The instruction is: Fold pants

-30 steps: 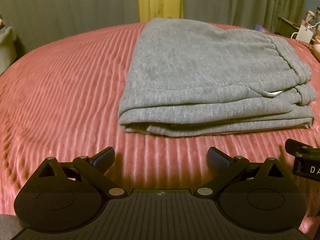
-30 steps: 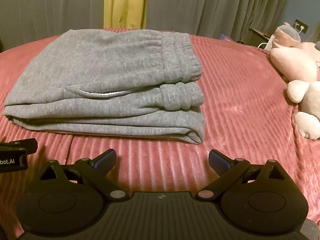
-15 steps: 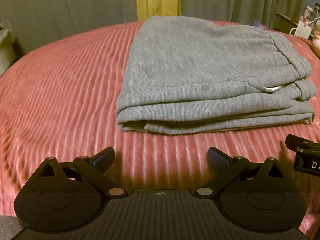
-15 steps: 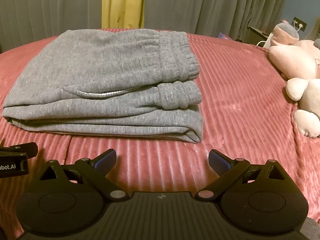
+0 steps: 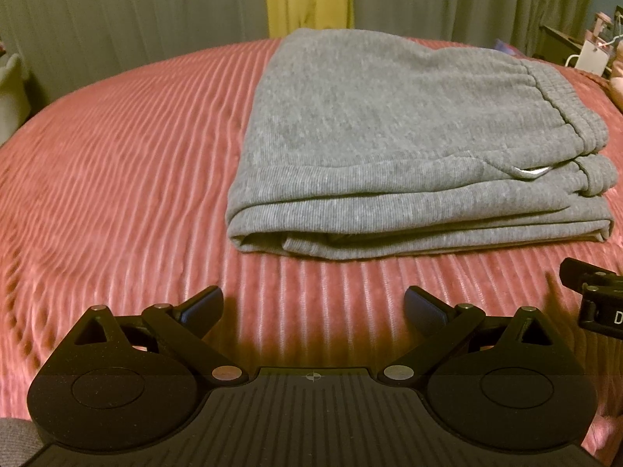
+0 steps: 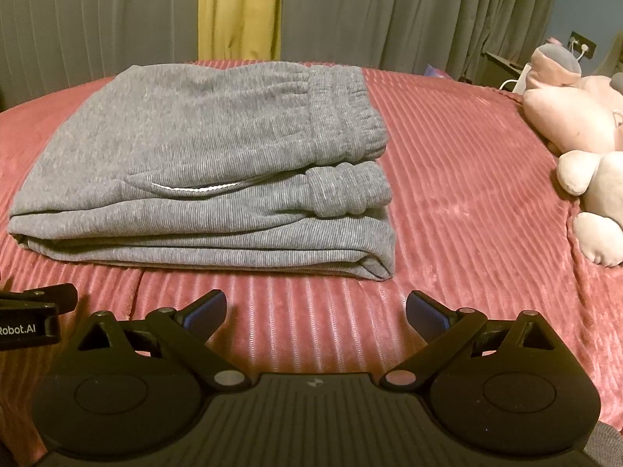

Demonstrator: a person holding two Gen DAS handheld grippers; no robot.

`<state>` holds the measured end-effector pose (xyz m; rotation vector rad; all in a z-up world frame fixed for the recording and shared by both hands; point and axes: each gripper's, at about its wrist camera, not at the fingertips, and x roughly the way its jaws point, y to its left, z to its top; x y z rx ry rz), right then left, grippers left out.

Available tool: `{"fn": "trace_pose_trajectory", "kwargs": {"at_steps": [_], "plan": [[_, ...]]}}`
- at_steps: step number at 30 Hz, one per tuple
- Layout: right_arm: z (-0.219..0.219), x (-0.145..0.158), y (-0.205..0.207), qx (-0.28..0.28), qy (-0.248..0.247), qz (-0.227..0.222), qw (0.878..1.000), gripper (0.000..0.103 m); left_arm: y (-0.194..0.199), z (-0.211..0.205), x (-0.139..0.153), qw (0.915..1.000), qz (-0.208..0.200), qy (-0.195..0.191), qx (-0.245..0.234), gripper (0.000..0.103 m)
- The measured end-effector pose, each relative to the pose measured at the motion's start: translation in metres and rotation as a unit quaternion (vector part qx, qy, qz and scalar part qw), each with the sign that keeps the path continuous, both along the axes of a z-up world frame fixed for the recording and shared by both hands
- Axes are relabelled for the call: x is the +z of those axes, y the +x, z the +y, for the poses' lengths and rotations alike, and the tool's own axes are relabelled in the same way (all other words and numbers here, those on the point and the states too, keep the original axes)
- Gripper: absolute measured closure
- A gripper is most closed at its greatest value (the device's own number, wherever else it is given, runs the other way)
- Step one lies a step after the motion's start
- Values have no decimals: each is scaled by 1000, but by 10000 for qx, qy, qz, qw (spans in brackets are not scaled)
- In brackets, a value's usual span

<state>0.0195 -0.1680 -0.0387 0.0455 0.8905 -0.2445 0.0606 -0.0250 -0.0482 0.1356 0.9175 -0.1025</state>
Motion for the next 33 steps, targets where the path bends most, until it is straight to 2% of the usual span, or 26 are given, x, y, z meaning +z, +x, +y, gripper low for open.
{"fn": "trace_pose_trajectory", "kwargs": {"at_steps": [33], "plan": [[1, 2, 1, -20, -2, 2, 10000, 4, 0, -1, -1, 10000, 40, -2, 17, 1]]}}
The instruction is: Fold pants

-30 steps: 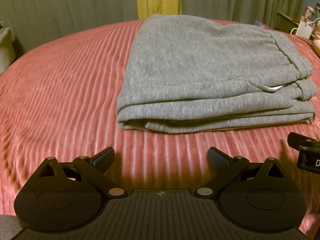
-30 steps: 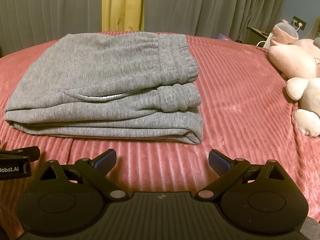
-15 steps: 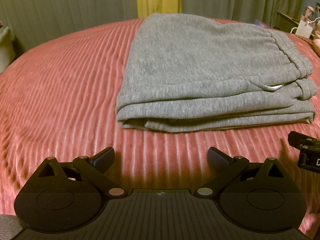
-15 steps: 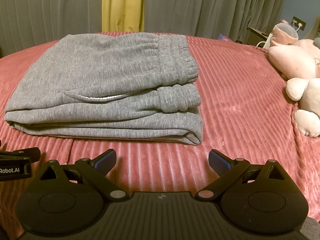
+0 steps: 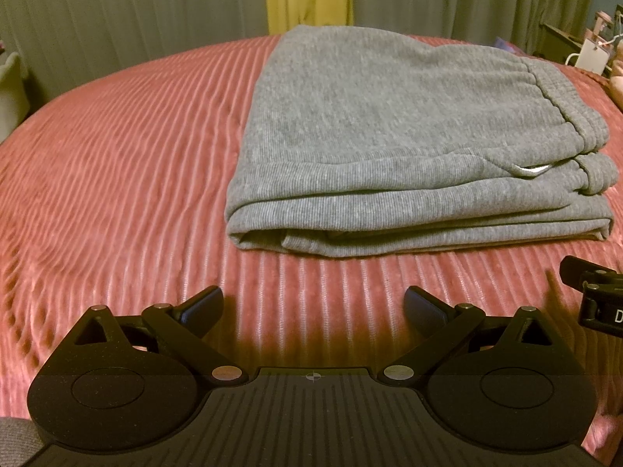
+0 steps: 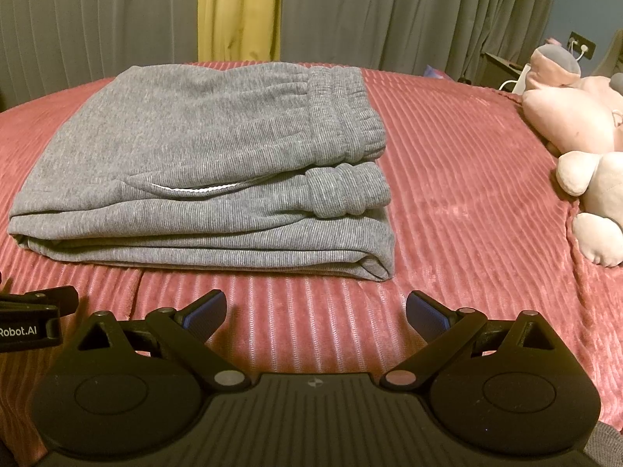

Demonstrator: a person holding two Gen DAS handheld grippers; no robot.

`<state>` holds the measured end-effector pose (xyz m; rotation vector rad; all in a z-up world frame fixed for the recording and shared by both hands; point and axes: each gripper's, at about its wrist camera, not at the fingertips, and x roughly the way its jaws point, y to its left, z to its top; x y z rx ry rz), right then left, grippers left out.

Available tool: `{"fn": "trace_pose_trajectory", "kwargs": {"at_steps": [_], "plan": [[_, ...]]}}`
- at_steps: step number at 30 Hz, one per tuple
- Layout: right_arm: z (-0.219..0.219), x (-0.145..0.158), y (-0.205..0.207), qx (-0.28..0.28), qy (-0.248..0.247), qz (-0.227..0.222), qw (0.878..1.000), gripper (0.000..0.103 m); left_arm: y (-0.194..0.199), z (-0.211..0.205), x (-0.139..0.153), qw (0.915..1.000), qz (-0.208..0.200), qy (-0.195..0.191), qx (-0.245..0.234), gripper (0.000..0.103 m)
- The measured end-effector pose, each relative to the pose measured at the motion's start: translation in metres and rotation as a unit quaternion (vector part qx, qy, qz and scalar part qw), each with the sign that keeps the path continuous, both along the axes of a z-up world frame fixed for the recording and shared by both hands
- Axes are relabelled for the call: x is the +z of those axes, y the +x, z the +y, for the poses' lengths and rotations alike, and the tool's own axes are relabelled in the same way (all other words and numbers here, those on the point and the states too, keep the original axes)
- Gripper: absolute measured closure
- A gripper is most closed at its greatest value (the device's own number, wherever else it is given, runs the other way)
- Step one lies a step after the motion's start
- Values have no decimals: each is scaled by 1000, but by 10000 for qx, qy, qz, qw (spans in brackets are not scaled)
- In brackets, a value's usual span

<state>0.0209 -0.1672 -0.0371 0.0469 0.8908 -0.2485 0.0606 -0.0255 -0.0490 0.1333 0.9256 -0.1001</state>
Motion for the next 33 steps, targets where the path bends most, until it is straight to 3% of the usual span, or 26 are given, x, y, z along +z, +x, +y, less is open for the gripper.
{"fn": "trace_pose_trajectory", "kwargs": {"at_steps": [33], "plan": [[0, 0, -1, -27, -1, -15, 10000, 4, -1, 0, 0, 10000, 37, -39, 62, 1]]}}
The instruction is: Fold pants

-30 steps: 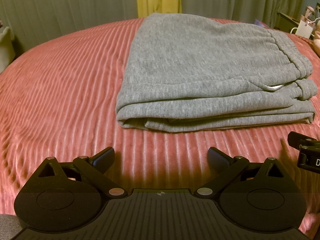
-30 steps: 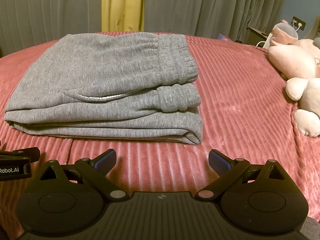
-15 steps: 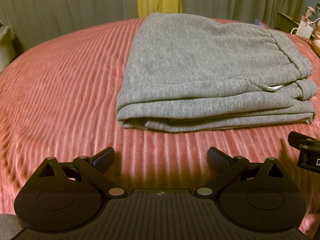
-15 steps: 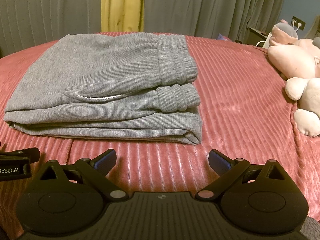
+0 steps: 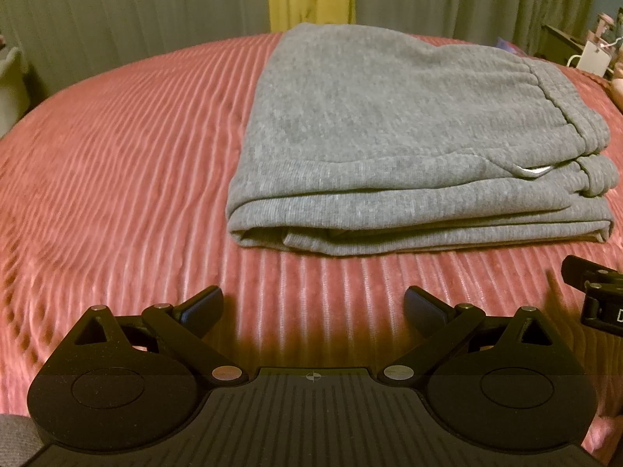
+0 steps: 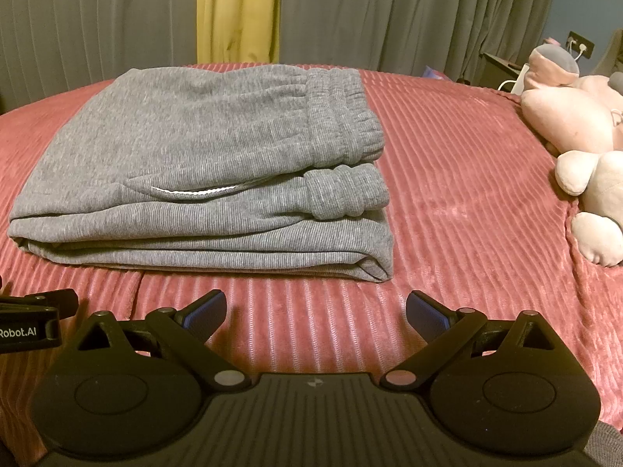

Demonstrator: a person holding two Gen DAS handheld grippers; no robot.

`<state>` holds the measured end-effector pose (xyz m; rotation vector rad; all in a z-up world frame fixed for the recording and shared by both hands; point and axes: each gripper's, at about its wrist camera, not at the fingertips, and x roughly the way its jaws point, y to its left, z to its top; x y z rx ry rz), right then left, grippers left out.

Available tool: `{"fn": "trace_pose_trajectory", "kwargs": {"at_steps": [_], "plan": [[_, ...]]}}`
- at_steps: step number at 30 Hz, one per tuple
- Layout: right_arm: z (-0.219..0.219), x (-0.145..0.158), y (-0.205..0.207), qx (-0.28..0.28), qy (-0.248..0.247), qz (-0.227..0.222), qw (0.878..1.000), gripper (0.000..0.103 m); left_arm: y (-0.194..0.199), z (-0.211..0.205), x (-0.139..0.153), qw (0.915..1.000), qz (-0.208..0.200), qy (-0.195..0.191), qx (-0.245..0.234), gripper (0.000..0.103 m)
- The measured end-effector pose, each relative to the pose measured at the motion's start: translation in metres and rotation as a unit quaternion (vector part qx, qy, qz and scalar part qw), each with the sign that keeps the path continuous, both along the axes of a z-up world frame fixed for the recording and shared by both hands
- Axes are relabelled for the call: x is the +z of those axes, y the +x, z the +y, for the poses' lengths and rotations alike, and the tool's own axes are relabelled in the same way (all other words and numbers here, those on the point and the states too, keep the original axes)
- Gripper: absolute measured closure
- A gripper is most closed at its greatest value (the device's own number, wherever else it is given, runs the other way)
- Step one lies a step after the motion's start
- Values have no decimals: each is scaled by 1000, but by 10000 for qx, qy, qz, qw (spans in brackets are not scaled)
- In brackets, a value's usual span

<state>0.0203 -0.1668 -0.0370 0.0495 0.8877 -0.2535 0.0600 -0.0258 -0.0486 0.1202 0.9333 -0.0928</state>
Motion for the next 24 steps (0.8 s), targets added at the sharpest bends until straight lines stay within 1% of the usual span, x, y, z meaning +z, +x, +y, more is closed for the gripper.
{"fn": "trace_pose_trajectory", "kwargs": {"at_steps": [24], "plan": [[-1, 1, 0, -24, 29, -25, 10000, 4, 0, -1, 0, 10000, 2, -5, 10, 1]]}}
